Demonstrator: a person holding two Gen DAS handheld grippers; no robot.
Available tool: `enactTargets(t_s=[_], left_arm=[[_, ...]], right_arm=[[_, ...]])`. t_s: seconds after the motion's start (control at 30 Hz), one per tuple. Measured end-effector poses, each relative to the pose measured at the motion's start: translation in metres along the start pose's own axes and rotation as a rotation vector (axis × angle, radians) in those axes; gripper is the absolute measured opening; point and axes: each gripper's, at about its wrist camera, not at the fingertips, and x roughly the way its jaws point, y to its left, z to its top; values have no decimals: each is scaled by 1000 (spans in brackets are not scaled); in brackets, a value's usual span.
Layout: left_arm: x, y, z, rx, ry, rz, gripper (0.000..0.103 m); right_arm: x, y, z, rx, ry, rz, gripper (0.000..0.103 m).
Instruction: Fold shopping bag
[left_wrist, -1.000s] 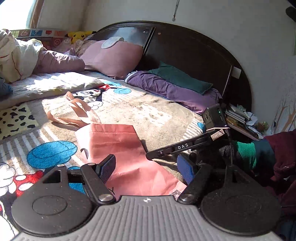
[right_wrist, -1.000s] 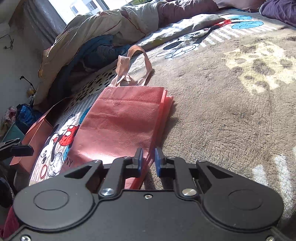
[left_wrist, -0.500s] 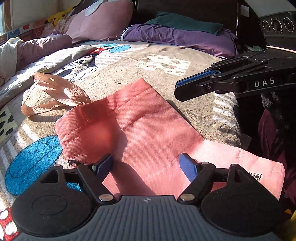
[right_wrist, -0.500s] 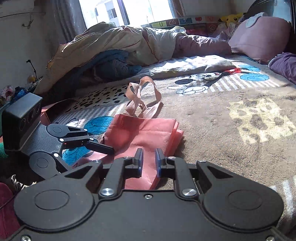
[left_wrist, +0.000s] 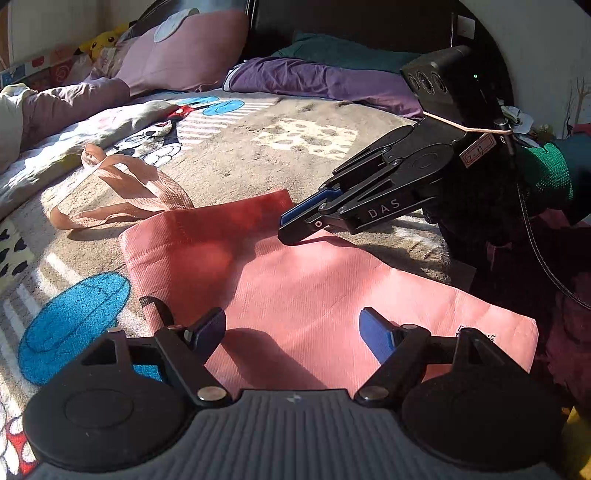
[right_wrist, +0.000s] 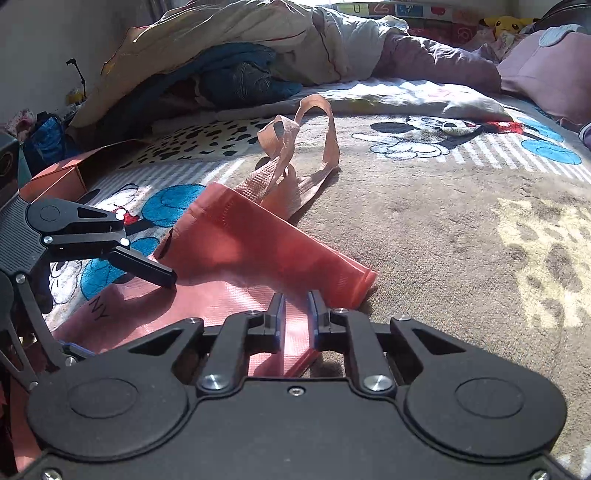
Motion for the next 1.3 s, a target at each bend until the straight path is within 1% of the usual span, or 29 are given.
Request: enactTargets(t_s=[0.1, 0.17, 0.2, 0.23, 0.27, 0.37, 0.43, 0.47, 0.5, 0.53, 0.63, 0.67, 0.7, 0.73, 0.77, 0.83, 0.87, 0.9, 0.93, 1.03, 1.07, 1.1, 1.13, 1.17, 1.2, 1.27, 1.3], left_arm=[[-42, -23, -16, 107, -86, -3, 79], [-56, -40, -27, 197, -94, -20, 79], [-62, -52, -35, 275, -81, -35, 79], [-63, -65, -44, 363, -58, -24, 79], [-62, -80, -53, 471, -19, 6, 79], [-46, -109, -71, 705, 40, 100, 79], [-38, -115, -75, 754, 56, 129, 65], [-34, -116, -74, 764, 65, 143, 45], [-31, -114, -70, 742, 76, 152, 34], [-28, -113, -66, 733, 86, 163, 33], [-17, -116, -66, 773, 120, 184, 30], [-14, -118, -65, 772, 120, 192, 28], [-13, -117, -62, 742, 111, 208, 24], [-18, -110, -54, 641, 75, 243, 20], [-25, -101, -48, 542, 35, 280, 17], [-38, -88, -42, 429, -15, 357, 14], [-48, -77, -36, 334, -58, 402, 13], [-55, -74, -32, 303, -79, 452, 12], [-58, -74, -29, 301, -76, 492, 12], [-51, -82, -21, 301, -18, 529, 11], [-44, -88, -19, 318, 13, 521, 11], [-29, -98, -22, 366, 64, 475, 11], [-17, -106, -25, 408, 103, 444, 11], [-7, -114, -27, 439, 134, 418, 11], [-4, -118, -29, 447, 145, 407, 11], [1, -125, -28, 464, 161, 393, 11], [3, -128, -27, 472, 167, 387, 11]], right_arm=[[2, 0, 1, -3, 10, 8, 10], [2, 2, 0, -10, 8, 7, 10], [2, 2, -1, -13, 6, 6, 10], [2, 3, -1, -15, 5, 3, 10], [2, 4, -2, -18, 4, 1, 10], [2, 6, -3, -18, -6, -11, 10], [1, 9, -5, -18, -16, -28, 10], [1, 9, -6, -17, -23, -36, 10], [0, 10, -6, -15, -29, -42, 10], [0, 10, -7, -12, -34, -46, 10], [-2, 12, -9, -3, -53, -57, 11], [-3, 11, -10, 6, -62, -58, 11], [-4, 11, -11, 18, -69, -56, 11], [-5, 10, -9, 33, -71, -56, 11], [-5, 8, -6, 50, -69, -56, 14], [-2, 7, 7, 61, -67, -46, 17], [2, 8, 17, 44, -67, -35, 17], [7, 10, 27, 17, -67, -25, 17], [11, 13, 38, -17, -70, -21, 17], [22, 27, 61, -113, -84, 2, 19], [26, 31, 64, -150, -72, -5, 20], [33, 35, 62, -197, -28, -10, 21], [42, 38, 56, -240, 39, -15, 24], [44, 40, 49, -281, 61, -24, 25], [39, 41, 44, -299, 48, -28, 26], [26, 39, 37, -275, 38, -25, 27], [18, 42, 31, -296, 33, -11, 27]])
